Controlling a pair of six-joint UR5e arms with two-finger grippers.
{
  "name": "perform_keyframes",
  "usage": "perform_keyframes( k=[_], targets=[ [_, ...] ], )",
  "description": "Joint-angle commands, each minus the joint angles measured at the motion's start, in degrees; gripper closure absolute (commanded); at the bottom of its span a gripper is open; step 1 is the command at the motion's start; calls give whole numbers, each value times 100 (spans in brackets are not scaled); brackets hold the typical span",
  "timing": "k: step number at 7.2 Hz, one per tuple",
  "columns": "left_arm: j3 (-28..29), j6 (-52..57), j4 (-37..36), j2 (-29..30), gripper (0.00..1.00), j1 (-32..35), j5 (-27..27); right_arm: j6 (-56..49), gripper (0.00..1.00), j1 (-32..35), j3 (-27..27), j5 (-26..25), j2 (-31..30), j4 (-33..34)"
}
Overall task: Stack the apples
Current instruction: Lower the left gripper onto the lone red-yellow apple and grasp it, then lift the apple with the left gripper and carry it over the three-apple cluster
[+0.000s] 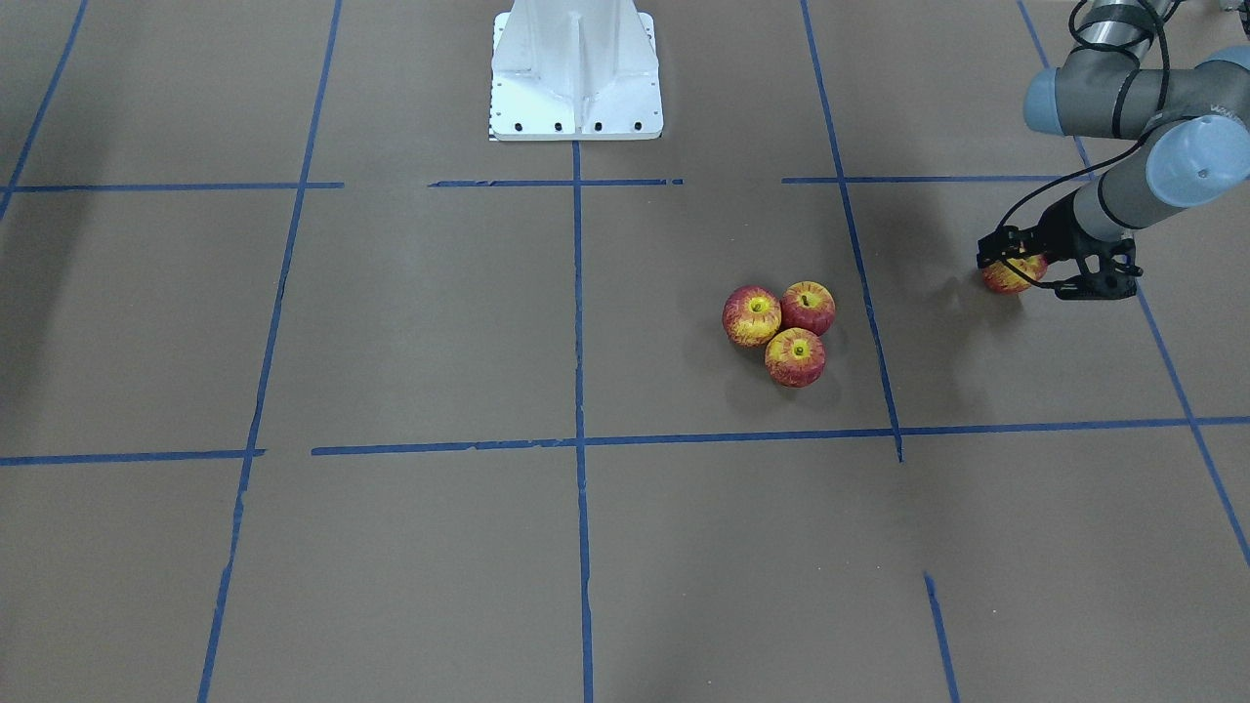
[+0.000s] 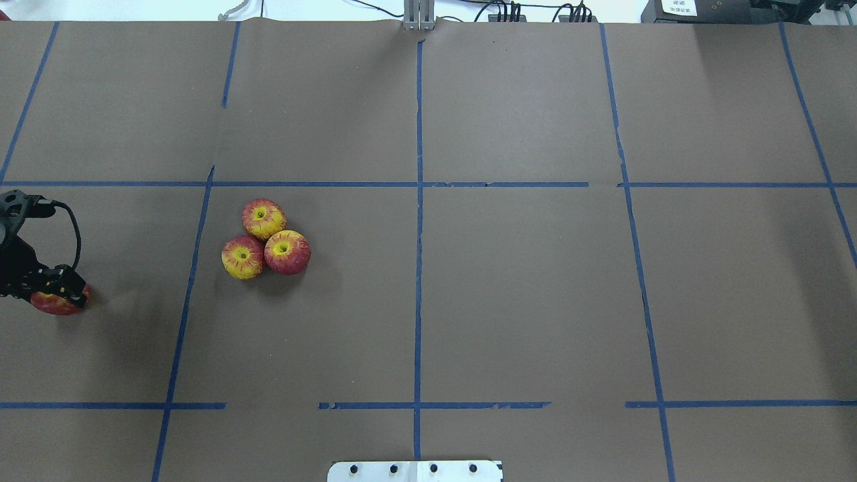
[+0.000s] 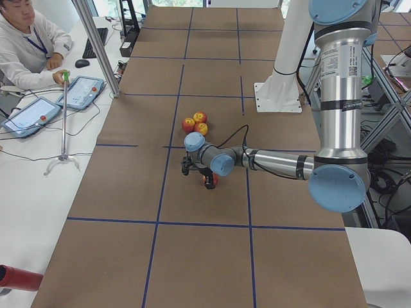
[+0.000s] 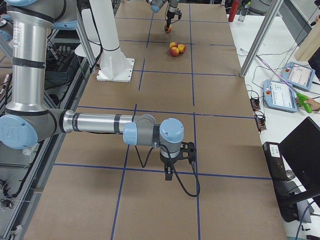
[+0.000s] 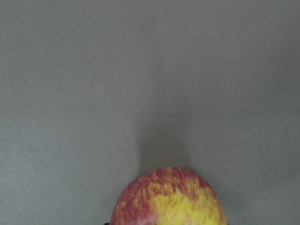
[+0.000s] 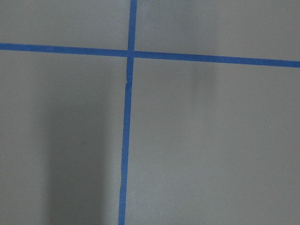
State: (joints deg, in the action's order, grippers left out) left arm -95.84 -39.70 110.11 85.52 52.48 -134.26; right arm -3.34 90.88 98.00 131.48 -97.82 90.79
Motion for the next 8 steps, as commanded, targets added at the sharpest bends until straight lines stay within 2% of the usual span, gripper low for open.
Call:
perform_keyframes(
  k=[1,2,4,5,6,7,8],
  targets=[
    [-606,-116,-120,17,100,8,-4,0,0,0,0,0,0,0],
    [-1020,-491,-399,278,100,17,-13,0,0,0,0,0,0,0],
    [-964,-1248,-1740,1977,100,8,5,0,0,0,0,0,0,0],
    [-954,-1495,-2225,2551,100,-1,22,0,0,0,0,0,0,0],
    [-867,-1802,-2248,2757,100,-149,127,0,0,0,0,0,0,0],
    [-840,-2100,-2248,2933,100,-446,650,0,0,0,0,0,0,0],
    [-701,-2121,-2248,3031,100,-579,820,0,0,0,0,0,0,0]
  ],
)
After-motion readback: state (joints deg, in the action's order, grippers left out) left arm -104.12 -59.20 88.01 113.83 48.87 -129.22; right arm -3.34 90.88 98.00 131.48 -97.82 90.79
